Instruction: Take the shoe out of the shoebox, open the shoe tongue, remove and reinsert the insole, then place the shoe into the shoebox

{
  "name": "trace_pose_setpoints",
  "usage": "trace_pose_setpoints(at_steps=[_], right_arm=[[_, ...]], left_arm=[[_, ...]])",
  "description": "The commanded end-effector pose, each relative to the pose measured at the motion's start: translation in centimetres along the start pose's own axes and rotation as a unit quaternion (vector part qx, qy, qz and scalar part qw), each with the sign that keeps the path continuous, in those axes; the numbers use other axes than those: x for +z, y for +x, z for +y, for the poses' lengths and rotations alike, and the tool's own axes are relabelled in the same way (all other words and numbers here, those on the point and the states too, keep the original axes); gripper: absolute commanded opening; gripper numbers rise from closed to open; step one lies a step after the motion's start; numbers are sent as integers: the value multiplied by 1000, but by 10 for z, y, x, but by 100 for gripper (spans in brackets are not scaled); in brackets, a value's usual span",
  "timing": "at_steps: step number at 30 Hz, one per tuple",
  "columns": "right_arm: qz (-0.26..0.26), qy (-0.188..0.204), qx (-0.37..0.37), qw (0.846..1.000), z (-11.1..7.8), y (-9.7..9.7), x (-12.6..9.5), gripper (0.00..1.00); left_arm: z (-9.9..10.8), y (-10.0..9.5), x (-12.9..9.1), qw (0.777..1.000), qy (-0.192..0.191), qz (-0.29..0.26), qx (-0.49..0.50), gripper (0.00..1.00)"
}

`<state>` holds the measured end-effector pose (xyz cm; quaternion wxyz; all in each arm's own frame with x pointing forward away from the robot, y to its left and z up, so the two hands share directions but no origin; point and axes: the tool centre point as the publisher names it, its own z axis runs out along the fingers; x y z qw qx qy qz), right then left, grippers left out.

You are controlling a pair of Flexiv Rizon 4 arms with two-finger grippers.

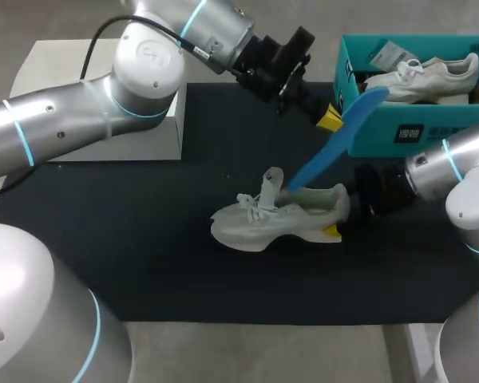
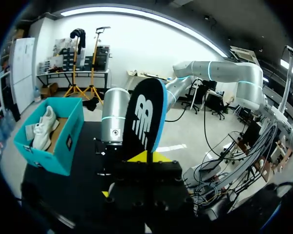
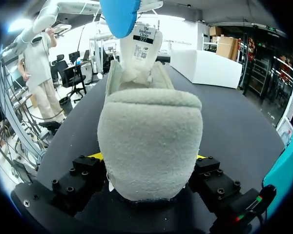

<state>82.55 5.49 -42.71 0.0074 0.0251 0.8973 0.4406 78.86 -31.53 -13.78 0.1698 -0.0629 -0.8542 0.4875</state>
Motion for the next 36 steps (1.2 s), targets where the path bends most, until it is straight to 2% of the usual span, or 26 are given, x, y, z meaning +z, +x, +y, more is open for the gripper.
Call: trace_pose_setpoints(at_steps=[1, 16, 17, 19, 22, 28, 36], right_arm=[[-1, 1, 0, 1000, -2, 1, 4, 0], [-1, 1, 0, 1000, -2, 1, 4, 0], [-1, 1, 0, 1000, -2, 1, 4, 0], [-1, 1, 0, 1000, -2, 1, 4, 0], [-1, 1, 0, 1000, -2, 1, 4, 0], [-1, 1, 0, 1000, -2, 1, 4, 0], [-1, 1, 0, 1000, -2, 1, 4, 0]], left_arm=[[2, 2, 0, 1000, 3, -2, 1, 0], [2, 2, 0, 1000, 3, -2, 1, 0], [1, 10, -1, 999, 33, -6, -21, 0], [-2, 26, -6, 996, 68, -7, -54, 0], [-12, 48, -15, 994, 86, 7, -68, 0], [-46, 93, -35, 988, 128, 58, -61, 0], [-78, 154, -52, 969, 205, 128, -58, 0]])
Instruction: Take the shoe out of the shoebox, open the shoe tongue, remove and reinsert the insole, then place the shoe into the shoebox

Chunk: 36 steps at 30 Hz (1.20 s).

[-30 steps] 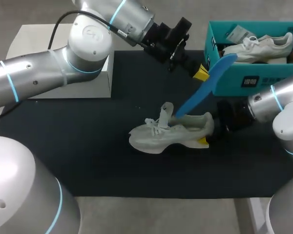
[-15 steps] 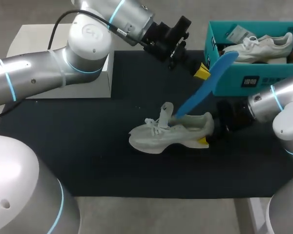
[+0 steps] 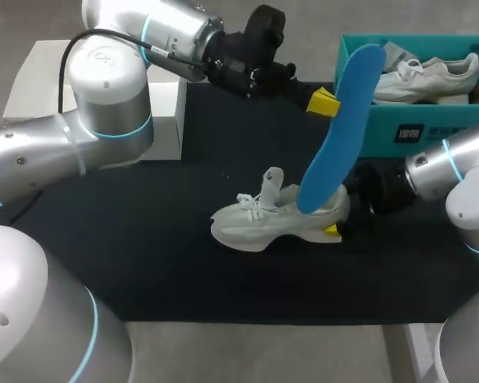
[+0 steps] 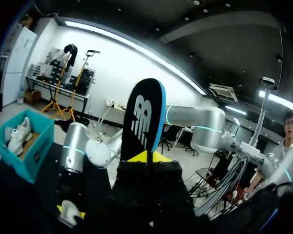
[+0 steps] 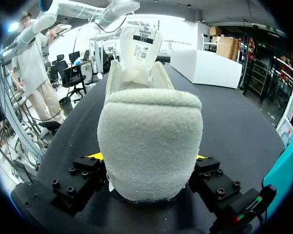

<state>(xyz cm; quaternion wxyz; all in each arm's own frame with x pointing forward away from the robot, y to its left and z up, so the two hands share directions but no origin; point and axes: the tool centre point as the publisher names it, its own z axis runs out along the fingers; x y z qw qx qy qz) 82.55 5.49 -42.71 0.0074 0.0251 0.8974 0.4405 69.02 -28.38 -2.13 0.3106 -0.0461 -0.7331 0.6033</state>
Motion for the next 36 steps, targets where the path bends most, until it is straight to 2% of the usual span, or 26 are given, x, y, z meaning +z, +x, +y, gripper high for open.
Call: trace_pose_setpoints(at_steps=[1, 7, 13, 18, 27, 32, 36], right_arm=[[-1, 1, 0, 1000, -2, 1, 4, 0], [-1, 1, 0, 1000, -2, 1, 4, 0], [-1, 1, 0, 1000, -2, 1, 4, 0], [-1, 1, 0, 1000, -2, 1, 4, 0], [-1, 1, 0, 1000, -2, 1, 4, 0], [-1, 1, 0, 1000, -2, 1, 4, 0], [-1, 1, 0, 1000, -2, 1, 4, 0]], left_arm=[[0, 35, 1, 999, 44, 14, -2, 0], [-3, 78, 5, 996, 67, 53, -39, 0], [-5, 116, -2, 989, 93, 86, -73, 0], [-7, 138, -10, 979, 137, 113, -102, 0], [-17, 181, -5, 959, 191, 167, -125, 0], [-20, 197, -1, 949, 205, 198, -137, 0], [-20, 210, 3, 945, 201, 217, -143, 0]])
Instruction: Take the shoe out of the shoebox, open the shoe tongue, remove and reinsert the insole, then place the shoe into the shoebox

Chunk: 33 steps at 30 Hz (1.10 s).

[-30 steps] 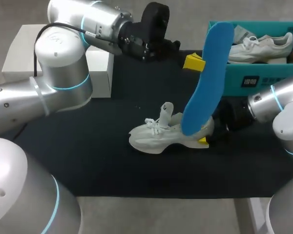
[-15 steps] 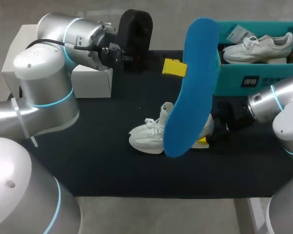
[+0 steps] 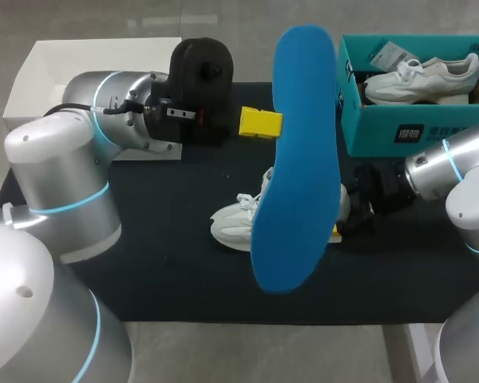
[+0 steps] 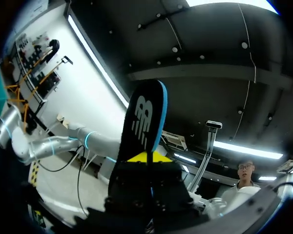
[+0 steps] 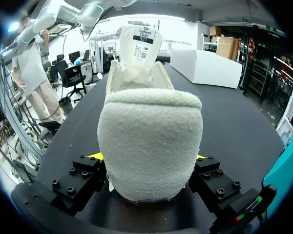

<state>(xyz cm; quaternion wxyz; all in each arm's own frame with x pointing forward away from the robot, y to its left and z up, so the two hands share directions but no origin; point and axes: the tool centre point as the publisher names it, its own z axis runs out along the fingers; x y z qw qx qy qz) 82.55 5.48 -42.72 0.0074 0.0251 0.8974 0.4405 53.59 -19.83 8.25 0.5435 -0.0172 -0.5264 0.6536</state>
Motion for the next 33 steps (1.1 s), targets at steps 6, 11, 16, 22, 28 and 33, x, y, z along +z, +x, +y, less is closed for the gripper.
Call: trace_pose_setpoints(at_steps=[6, 11, 16, 22, 28, 33], right_arm=[[-1, 1, 0, 1000, -2, 1, 4, 0], [-1, 1, 0, 1000, -2, 1, 4, 0], [-1, 1, 0, 1000, -2, 1, 4, 0], [-1, 1, 0, 1000, -2, 1, 4, 0], [-1, 1, 0, 1000, -2, 1, 4, 0], [-1, 1, 0, 1000, -2, 1, 4, 0]], left_arm=[[13, 14, 13, 1000, 7, 16, -2, 0], [16, 21, 17, 1000, 1, 23, -5, 0], [17, 26, 18, 999, 6, 34, -6, 0], [17, 27, 18, 1000, 6, 26, 3, 0], [17, 27, 18, 1000, 6, 26, 3, 0], [17, 27, 18, 1000, 6, 26, 3, 0]])
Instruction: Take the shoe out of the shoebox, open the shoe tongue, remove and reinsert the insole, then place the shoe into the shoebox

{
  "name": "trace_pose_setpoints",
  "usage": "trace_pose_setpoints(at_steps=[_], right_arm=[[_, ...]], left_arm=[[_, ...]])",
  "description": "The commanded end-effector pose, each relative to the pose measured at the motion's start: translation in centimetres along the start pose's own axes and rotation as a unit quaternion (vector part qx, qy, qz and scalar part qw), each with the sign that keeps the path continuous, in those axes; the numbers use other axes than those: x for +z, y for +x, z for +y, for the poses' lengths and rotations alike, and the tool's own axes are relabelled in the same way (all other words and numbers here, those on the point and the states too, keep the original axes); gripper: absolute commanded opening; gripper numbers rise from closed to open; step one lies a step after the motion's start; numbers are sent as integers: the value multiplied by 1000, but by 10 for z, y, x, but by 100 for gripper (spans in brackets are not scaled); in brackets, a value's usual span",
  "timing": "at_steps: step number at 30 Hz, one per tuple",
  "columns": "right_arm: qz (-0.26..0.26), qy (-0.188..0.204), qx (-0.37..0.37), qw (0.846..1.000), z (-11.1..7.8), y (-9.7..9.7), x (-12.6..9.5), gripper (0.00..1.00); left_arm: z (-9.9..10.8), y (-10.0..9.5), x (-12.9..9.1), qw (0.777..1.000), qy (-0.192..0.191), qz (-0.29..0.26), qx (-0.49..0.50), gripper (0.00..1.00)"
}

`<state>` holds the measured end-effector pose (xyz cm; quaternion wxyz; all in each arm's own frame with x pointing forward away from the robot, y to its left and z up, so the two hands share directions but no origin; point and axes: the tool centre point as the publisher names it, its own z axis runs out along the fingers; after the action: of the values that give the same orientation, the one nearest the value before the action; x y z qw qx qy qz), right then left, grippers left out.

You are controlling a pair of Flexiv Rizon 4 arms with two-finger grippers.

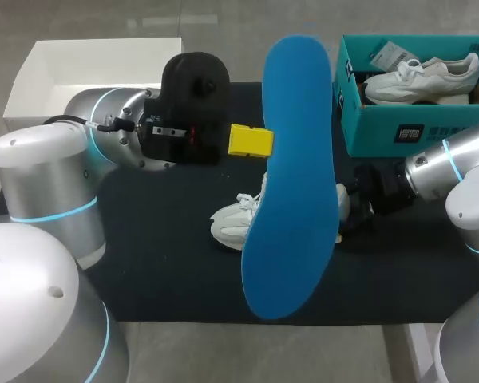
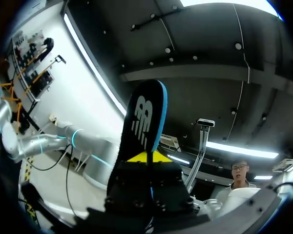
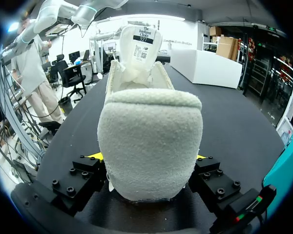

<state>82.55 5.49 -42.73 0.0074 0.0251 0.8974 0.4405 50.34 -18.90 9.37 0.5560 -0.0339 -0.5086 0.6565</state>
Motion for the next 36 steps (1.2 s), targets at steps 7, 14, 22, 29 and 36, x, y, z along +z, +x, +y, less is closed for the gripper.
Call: trace_pose_setpoints(at_steps=[7, 14, 22, 29, 36], right_arm=[[-1, 1, 0, 1000, -2, 1, 4, 12], [-1, 1, 0, 1000, -2, 1, 4, 100], [-1, 1, 0, 1000, -2, 1, 4, 100], [1, 32, 6, 999, 5, 1, -7, 100], [3, 67, 18, 998, 14, 6, -19, 100]], left_arm=[[1, 1, 0, 1000, 1, -1, 1, 0], [1, 1, 0, 1000, 1, -1, 1, 0], [1, 1, 0, 1000, 1, -1, 1, 0], [1, 1, 0, 1000, 1, -1, 1, 0], [1, 1, 0, 1000, 1, -1, 1, 0]])
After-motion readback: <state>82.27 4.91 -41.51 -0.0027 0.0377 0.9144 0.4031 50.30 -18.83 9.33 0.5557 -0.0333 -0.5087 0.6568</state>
